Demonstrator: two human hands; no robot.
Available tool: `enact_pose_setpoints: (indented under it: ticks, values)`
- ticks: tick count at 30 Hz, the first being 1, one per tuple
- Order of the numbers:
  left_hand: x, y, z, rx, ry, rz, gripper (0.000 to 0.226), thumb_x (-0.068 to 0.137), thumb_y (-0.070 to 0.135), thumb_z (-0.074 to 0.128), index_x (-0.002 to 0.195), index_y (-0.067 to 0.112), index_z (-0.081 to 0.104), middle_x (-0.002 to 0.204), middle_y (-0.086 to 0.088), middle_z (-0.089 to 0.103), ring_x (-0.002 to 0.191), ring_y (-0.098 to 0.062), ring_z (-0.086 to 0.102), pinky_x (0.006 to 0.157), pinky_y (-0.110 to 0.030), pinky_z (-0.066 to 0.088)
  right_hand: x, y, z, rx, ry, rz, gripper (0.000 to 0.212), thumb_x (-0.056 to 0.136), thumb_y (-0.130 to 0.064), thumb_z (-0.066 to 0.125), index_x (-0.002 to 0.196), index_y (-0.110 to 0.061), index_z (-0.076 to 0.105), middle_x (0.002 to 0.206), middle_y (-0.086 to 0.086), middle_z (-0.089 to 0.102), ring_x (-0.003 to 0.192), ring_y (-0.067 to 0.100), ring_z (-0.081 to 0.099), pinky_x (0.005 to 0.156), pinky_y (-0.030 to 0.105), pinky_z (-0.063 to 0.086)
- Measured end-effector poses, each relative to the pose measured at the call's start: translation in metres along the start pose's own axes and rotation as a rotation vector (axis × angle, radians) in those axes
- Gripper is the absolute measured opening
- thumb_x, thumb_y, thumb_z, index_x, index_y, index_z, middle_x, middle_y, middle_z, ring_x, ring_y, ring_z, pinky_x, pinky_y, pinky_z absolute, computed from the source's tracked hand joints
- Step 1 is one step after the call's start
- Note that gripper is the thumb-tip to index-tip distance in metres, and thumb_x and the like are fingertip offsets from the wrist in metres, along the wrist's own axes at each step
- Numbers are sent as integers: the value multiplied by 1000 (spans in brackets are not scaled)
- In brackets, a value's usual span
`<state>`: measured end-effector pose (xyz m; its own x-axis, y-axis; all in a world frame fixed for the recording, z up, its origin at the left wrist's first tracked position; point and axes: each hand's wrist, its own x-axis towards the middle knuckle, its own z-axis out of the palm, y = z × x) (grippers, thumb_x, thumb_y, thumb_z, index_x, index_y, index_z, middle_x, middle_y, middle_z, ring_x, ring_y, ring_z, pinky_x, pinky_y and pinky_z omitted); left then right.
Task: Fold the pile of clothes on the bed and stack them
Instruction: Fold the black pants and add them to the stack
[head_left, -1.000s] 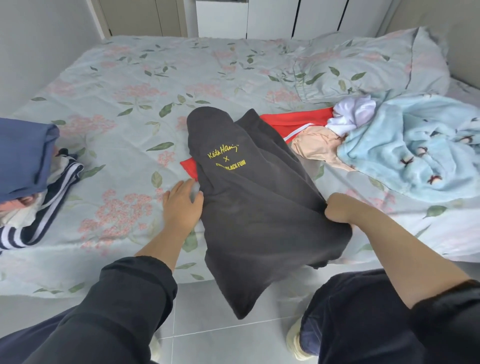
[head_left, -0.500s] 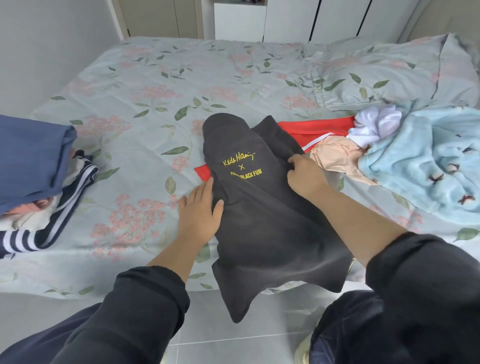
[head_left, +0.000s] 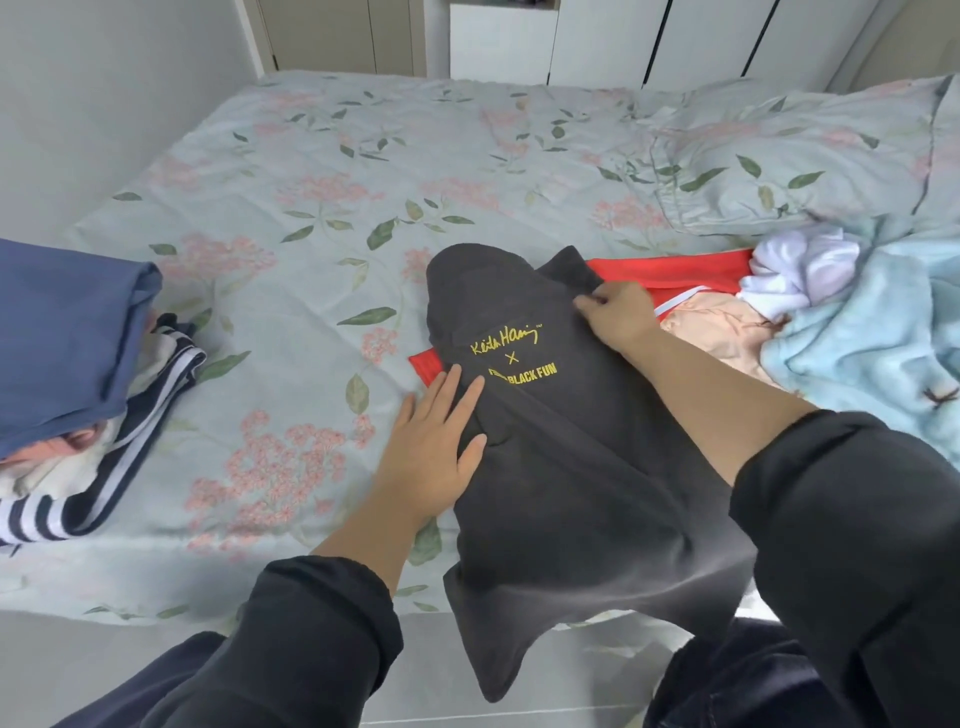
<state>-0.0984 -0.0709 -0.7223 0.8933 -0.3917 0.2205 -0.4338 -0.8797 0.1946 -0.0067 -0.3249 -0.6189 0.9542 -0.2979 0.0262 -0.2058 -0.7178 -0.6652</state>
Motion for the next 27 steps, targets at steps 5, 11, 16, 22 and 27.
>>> enact_pose_setpoints:
  ticks: [5,11,16,22,27]
  values:
    - [2,0,0,-4,-40,2,62,92,54,10,152,37,2,161,7,3,148,-14,2,118,-39,9,12,39,-20,-77,184,107,27,93,-20,55,103,5,62,105,23,64,102,37,57,81,34,40]
    - [2,0,-1,7,-86,-3,60,94,53,14,152,36,5,161,7,-2,148,-14,-2,119,-40,8,30,24,-21,244,3,285,30,83,-42,63,78,-12,59,75,1,54,74,21,51,69,28,38]
    - [3,0,-2,31,-105,7,61,95,52,23,151,38,4,161,8,-4,148,-15,-3,120,-41,8,42,29,-20,-87,128,128,28,93,-27,57,90,0,64,97,22,62,99,35,58,75,32,39]
    - [4,-1,2,43,-117,-3,61,95,54,23,151,40,1,161,9,-6,148,-16,-5,119,-41,6,47,21,-21,50,-27,227,45,86,-53,58,80,-8,55,86,8,57,88,29,54,74,31,38]
    - [4,-2,4,36,-100,-6,61,95,54,22,151,40,3,161,9,-4,148,-16,-3,119,-41,7,44,17,-30,336,-208,324,44,81,-28,75,116,-6,61,110,8,64,94,26,61,81,35,49]
